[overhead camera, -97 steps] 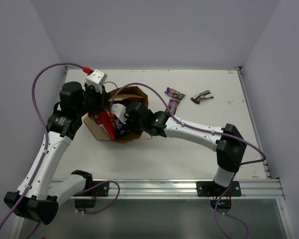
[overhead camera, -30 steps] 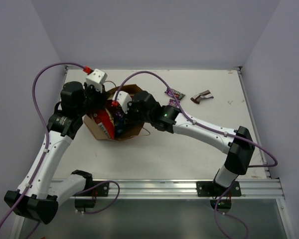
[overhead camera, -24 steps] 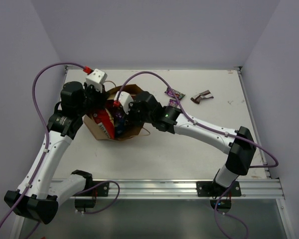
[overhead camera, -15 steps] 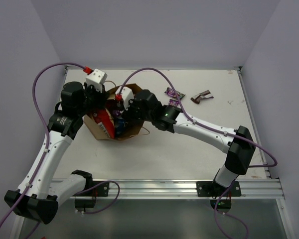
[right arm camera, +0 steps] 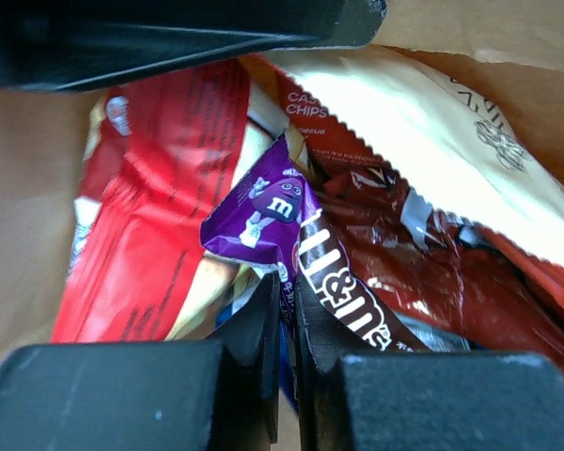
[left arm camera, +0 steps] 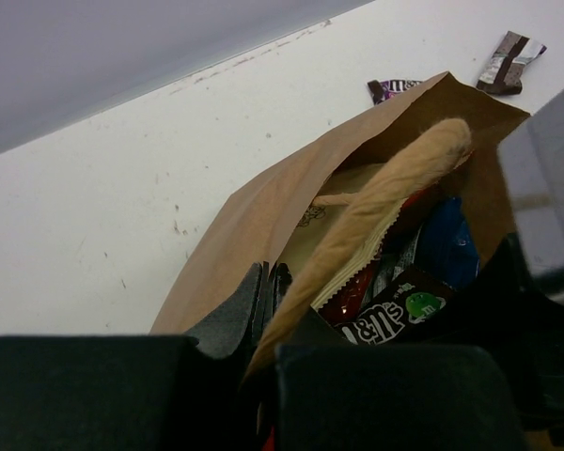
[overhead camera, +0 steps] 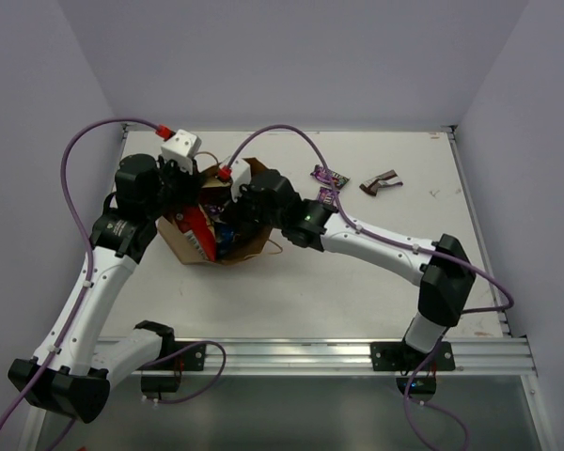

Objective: Take the snacks out of the paper bag

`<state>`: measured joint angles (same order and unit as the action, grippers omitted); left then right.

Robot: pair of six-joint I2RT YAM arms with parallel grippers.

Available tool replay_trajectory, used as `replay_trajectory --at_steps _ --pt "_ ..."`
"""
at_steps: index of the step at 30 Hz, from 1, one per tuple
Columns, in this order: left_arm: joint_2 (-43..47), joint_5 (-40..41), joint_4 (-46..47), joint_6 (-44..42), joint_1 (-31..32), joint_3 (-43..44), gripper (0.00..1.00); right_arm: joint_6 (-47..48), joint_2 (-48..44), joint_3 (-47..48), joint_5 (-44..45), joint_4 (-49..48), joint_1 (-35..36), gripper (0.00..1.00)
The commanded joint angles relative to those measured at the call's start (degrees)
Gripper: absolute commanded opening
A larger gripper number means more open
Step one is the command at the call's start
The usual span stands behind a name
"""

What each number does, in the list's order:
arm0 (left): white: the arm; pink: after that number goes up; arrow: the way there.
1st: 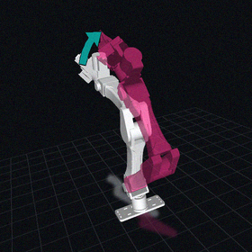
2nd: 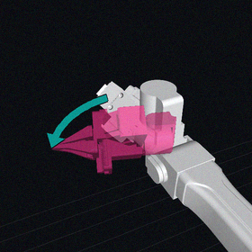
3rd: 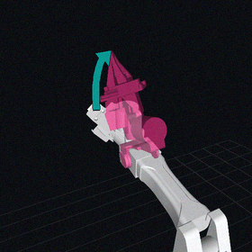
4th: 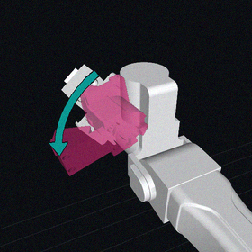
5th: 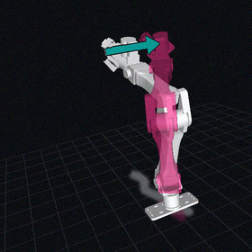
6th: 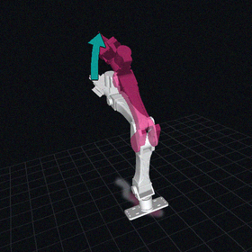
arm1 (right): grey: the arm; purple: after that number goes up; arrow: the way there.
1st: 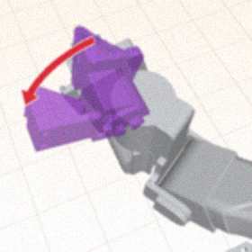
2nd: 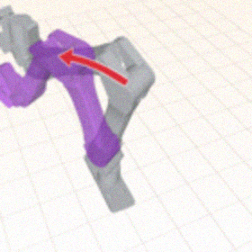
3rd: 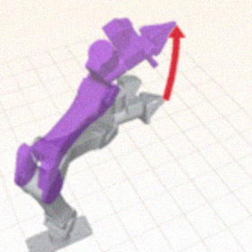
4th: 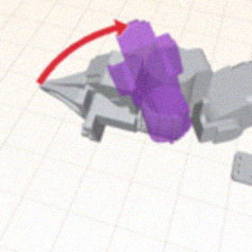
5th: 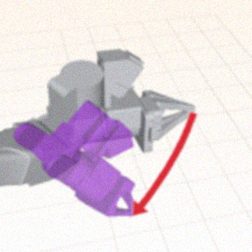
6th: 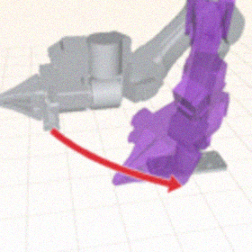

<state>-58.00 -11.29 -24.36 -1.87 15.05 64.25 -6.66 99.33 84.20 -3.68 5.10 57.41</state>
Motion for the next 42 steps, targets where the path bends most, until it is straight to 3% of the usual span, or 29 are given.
replay_trajectory --at_steps 1,5,11,15,18,21,27,28,31,32,35,39,42 --pt "-0.4 3.0 -3.1 3.1 0.2 -0.6 0.0 1.1 -9.4 -0.2 -1.2 -0.7 0.0 0.0" --pt "-0.8 5.1 -2.9 3.7 0.2 0.0 0.0 3.9 -19.6 -1.6 0.2 3.1 0.1 0.0" --pt "-0.7 7.2 -3.1 3.9 0.2 1.2 0.0 5.6 -31.8 -7.2 13.8 8.9 -4.6 0.0" --pt "-0.9 7.9 -3.3 3.5 0.2 1.4 0.0 -4.3 -35.3 -14.9 18.7 9.6 -20.7 0.0" --pt "-1.2 7.0 -3.6 2.9 0.2 1.4 0.0 -9.5 -31.7 -19.8 18.7 9.9 -31.3 0.0" --pt "-1.1 7.1 -3.8 2.7 0.2 1.2 0.0 -13.3 -24.1 -22.1 16.5 9.3 -37.1 0.0" --pt "-1.0 6.4 -3.9 2.7 0.2 1.0 0.0 -17.4 -6.1 -18.7 17.3 8.2 -39.2 0.0" --pt "-1.0 6.3 -4.0 2.6 0.2 1.0 0.0 -17.5 -4.6 -18.0 16.9 8.3 -39.2 0.03" --pt "-0.9 5.7 -4.1 2.5 0.2 1.2 0.0 -16.2 -4.9 -17.3 13.9 8.8 -38.9 0.34" --pt "-0.9 5.5 -4.2 2.4 0.2 1.3 0.0 -15.6 -6.5 -17.8 13.2 8.5 -38.5 0.52" --pt "-0.6 5.1 -4.2 2.1 0.2 1.1 0.0 -11.0 -14.4 -18.2 10.8 8.5 -35.7 0.7" --pt "-0.4 4.9 -4.5 2.1 0.2 1.1 0.0 -0.9 -23.5 -14.9 5.8 10.4 -27.8 0.71" --pt "0.0 4.5 -4.6 0.2 0.2 1.1 0.0 6.1 -27.2 -10.2 -3.4 12.2 -21.9 0.71"
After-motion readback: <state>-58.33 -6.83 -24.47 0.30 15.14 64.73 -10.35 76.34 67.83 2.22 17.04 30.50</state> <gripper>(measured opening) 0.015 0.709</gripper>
